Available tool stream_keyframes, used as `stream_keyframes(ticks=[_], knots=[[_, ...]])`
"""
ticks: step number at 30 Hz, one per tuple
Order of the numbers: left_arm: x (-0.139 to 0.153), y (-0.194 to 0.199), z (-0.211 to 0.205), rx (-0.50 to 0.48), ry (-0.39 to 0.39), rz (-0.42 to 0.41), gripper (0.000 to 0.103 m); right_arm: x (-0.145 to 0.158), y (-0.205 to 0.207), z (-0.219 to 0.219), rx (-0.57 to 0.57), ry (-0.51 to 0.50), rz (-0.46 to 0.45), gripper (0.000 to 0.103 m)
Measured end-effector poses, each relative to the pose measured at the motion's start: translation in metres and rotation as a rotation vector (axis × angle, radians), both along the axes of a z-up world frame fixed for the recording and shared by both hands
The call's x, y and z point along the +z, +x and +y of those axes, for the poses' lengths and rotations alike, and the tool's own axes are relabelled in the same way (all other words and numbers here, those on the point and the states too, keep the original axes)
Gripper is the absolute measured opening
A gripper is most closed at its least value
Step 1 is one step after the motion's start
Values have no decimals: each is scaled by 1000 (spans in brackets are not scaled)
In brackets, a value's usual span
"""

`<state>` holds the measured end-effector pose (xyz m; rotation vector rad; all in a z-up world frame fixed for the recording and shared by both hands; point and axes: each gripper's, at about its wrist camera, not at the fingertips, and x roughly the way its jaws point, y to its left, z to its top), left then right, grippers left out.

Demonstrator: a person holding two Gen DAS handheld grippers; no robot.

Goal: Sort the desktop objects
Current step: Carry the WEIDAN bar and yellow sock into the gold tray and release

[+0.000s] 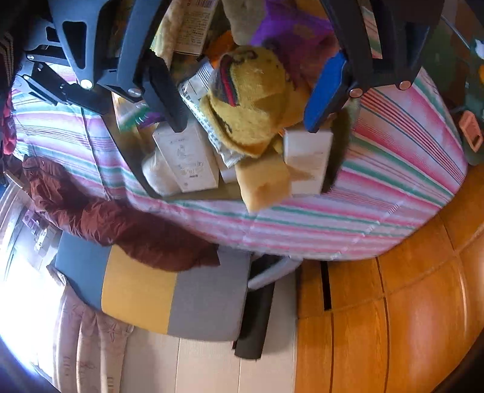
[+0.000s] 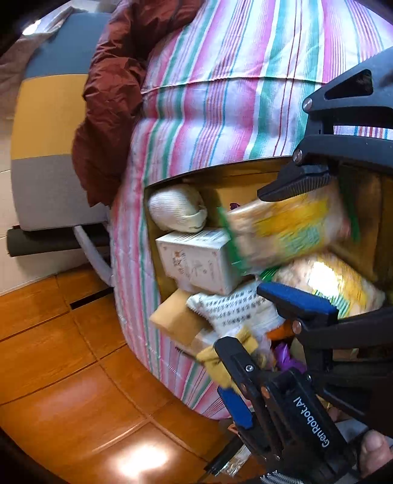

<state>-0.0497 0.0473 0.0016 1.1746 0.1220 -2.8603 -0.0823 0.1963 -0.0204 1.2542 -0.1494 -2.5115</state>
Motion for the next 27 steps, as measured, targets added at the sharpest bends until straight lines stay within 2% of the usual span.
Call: stream_keyframes(ticks=[6, 14, 17, 20, 23, 27], knots=[[21, 14, -2, 26, -26, 31, 81, 17, 13, -5, 5, 5, 57, 66], [46, 37, 0, 83, -104, 81, 80, 18, 31, -6, -3, -4, 62, 66], [49, 41, -1, 75, -87, 73, 79, 19, 39, -5, -3, -13, 66, 66], [48, 44, 0, 57, -84, 76, 72, 21, 49, -8, 5, 0, 83, 66], [49, 48, 2, 44, -80, 95, 61, 22, 55, -10, 11, 15, 95, 67], [53, 53, 2, 38, -73, 121, 58, 23, 60, -7, 2, 22, 102, 67]])
